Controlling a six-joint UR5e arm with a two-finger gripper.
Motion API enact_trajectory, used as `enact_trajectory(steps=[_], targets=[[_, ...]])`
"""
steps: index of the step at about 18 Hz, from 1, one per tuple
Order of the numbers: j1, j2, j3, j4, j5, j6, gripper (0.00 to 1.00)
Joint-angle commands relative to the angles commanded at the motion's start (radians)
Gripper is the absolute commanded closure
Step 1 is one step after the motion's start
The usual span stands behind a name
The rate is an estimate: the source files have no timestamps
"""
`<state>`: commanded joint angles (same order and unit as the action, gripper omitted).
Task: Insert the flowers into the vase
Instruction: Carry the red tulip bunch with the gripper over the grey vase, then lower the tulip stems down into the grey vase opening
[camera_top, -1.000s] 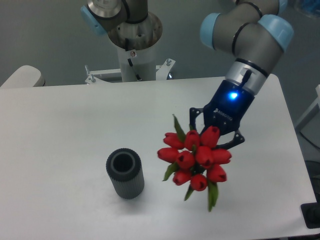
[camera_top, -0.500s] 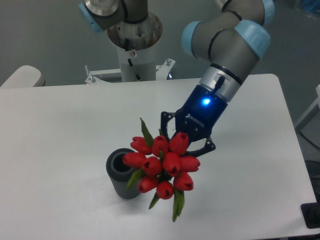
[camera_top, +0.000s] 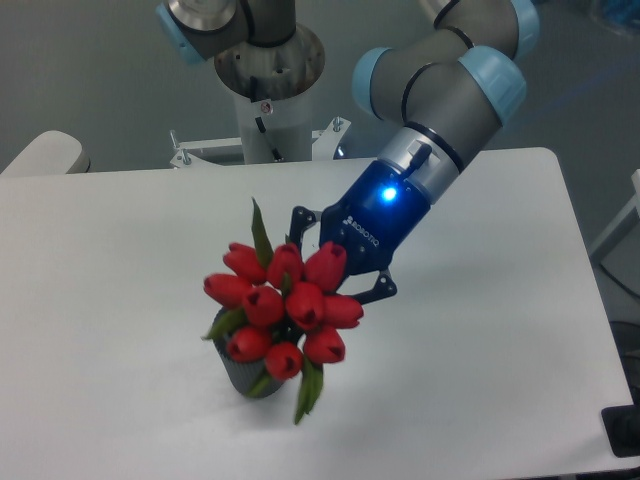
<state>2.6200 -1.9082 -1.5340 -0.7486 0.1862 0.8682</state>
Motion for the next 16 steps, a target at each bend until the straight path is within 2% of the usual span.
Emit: enact_trajectory(steps=[4,8,12,16], targets=[[-0.003,-0.002,-0.014,0.000,-0.111,0.055,0.82],[-0.037,0.003,-0.080,0.002,-0.166,0.202,0.82],[-0.038,0.009,-0.123,0.003,-0.180,0.247,0.82],[-0.040,0.009,-0.124,0.003,-0.179,0.255,0.82]])
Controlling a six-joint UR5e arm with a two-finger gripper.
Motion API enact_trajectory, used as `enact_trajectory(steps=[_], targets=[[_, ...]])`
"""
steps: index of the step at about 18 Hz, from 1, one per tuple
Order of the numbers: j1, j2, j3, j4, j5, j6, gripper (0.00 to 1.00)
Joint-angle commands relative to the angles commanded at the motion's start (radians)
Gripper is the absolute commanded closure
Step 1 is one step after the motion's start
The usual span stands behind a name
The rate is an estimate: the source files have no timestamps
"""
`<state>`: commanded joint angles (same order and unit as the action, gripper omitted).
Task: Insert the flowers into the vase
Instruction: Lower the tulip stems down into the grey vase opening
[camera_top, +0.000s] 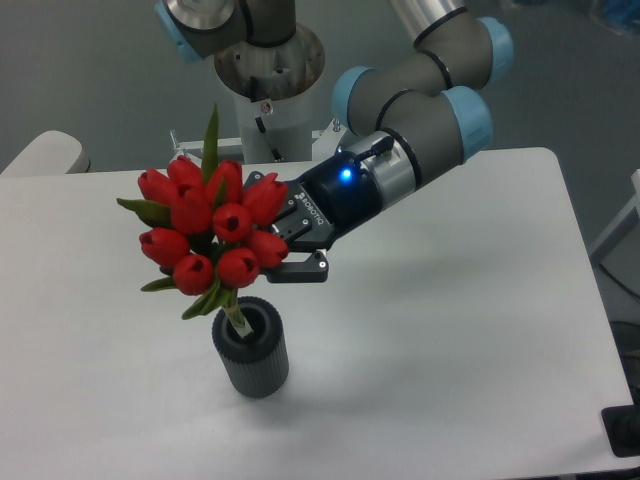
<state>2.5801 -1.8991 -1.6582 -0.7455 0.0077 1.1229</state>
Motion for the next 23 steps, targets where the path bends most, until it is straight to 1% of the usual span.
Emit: enact_trajectory(steps=[2,6,10,14,17,23], targets=[[0.005,0.000,-0.003,0.002,0.000,0.005,0.82],[0.014,0.002,-0.038,0.002,0.000,0.034,0.82],[0.018,0.003,-0.057,0.002,0.002,0.052,0.82],[0.017,0.008,-0.109,0.002,0.002,0.118,0.82],[0.017,0.008,-0.147,0.002,0.002,0.140,0.82],[0.032,0.005,-0.184,0.002,0.005,0.141,0.81]])
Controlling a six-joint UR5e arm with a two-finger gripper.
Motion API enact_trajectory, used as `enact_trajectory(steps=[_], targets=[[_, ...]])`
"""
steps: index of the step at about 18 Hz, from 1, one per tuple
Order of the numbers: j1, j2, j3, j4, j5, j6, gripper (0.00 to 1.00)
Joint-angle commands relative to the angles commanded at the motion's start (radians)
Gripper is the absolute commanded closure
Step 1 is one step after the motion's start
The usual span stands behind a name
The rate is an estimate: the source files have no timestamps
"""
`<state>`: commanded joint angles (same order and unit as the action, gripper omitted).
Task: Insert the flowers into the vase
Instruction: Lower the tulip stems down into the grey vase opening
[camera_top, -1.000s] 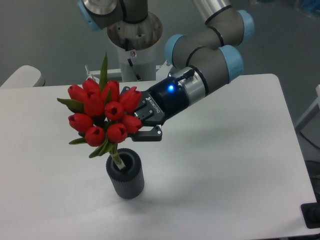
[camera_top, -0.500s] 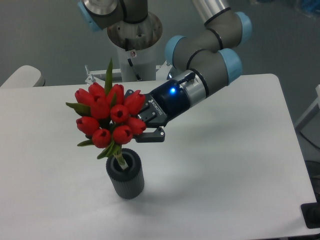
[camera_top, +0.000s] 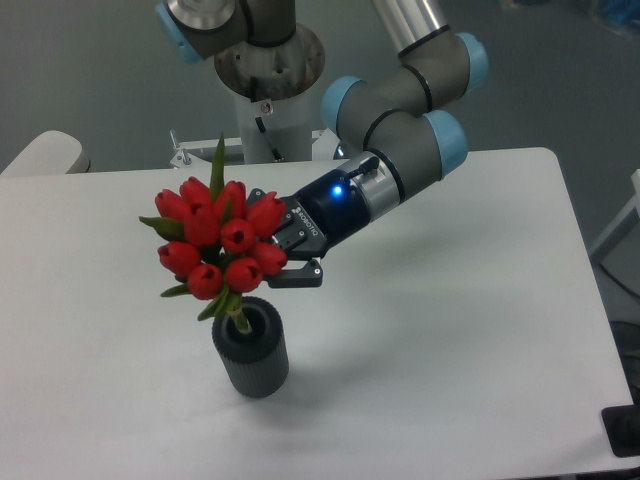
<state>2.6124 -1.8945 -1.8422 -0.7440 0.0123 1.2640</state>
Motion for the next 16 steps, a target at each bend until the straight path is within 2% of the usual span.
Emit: enact_trajectory(steps=[7,16], targets=[[0.009,-0.026,-0.017,-0.002,0.008,0.040,0.81],[0.009,-0.092,-0.011,-0.003,0.011,0.064,0.81]])
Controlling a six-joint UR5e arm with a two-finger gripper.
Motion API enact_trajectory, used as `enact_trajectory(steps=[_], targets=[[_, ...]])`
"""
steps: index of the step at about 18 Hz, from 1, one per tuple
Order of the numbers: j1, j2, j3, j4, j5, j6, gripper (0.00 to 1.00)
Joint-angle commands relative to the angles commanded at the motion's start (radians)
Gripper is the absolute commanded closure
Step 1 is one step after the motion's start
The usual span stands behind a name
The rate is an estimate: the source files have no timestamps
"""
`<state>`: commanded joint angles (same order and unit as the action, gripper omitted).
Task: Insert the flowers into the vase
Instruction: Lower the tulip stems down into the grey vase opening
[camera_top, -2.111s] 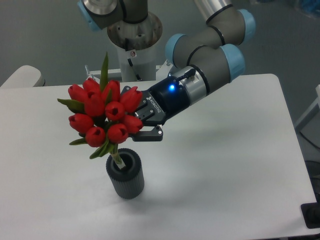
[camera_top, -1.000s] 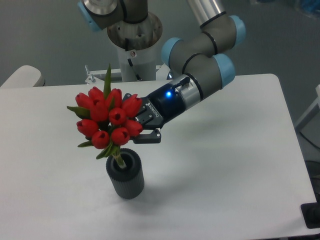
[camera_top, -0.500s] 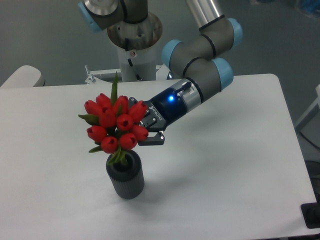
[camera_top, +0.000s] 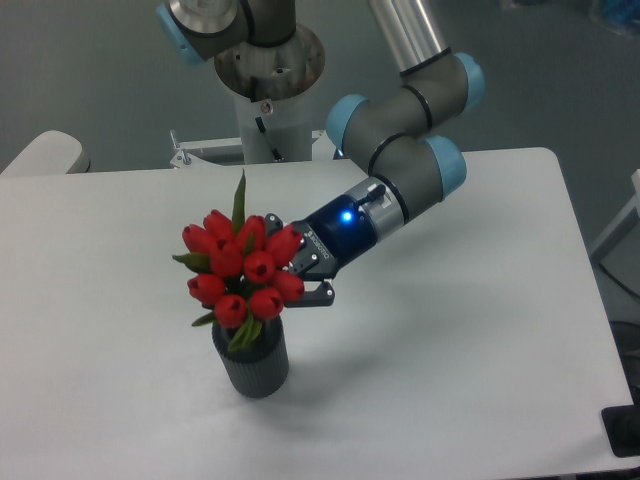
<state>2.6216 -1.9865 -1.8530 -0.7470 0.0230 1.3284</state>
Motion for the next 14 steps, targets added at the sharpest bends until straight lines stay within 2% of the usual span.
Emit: enact_trajectory(steps=[8,10,11,13,14], targets=[[0.000,-0.038,-0.008,0.000,0.003,0.029,0.71],[0.002,-0.041,-0.009,0.000,0.003,0.029,0.57],[0.002,-0.043,-0.009,0.000,0.003,0.029,0.45],[0.005,-0.045,-0.009,0.000,0.003,0.029,0.34],[0.005,-0.046,-0.009,0.000,0.005,0.029,0.20]])
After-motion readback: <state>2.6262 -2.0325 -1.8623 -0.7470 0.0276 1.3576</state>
